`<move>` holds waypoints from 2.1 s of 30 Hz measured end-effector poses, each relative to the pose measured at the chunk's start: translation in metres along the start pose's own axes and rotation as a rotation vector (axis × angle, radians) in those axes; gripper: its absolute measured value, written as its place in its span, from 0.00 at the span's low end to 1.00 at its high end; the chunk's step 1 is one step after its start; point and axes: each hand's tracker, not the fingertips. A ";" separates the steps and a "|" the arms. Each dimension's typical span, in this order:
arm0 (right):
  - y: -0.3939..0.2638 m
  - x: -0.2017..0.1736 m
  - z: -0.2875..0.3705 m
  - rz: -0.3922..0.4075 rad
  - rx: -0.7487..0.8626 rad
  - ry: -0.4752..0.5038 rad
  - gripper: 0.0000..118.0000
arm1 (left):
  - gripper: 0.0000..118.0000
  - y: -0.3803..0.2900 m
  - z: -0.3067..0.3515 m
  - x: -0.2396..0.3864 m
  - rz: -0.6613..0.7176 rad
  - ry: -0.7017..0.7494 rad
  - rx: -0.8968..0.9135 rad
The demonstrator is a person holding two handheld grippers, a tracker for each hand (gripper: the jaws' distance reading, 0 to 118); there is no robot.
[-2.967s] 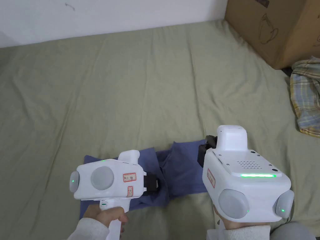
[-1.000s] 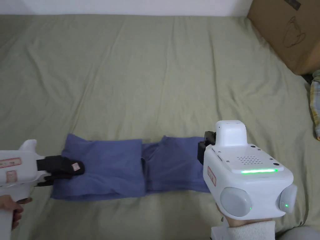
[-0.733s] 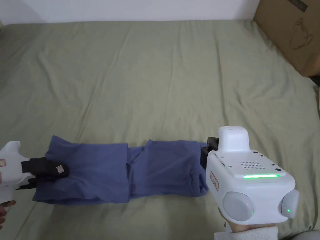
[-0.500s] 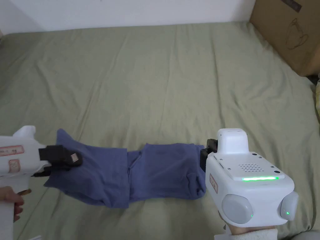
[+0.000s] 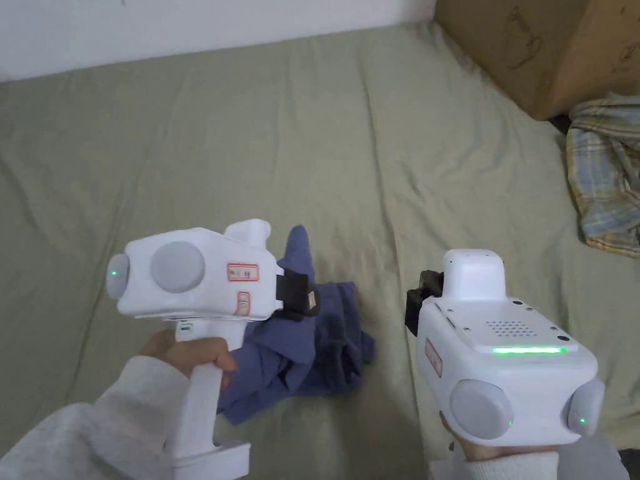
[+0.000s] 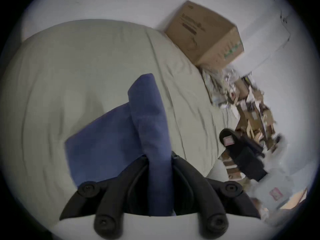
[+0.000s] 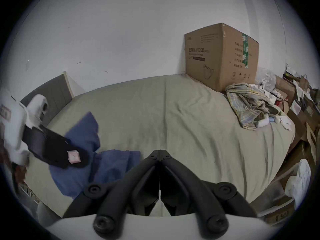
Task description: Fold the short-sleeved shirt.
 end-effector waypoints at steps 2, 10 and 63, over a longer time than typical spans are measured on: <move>-0.002 0.007 -0.002 -0.022 -0.011 -0.016 0.01 | 0.27 -0.001 -0.024 0.001 0.016 -0.043 -0.032; -0.008 0.013 -0.005 -0.042 -0.034 -0.022 0.01 | 0.75 -0.013 -0.018 -0.027 0.135 -0.130 0.018; 0.050 -0.083 -0.028 0.167 -0.409 0.321 0.01 | 0.03 -0.142 0.111 -0.129 0.334 -0.063 0.264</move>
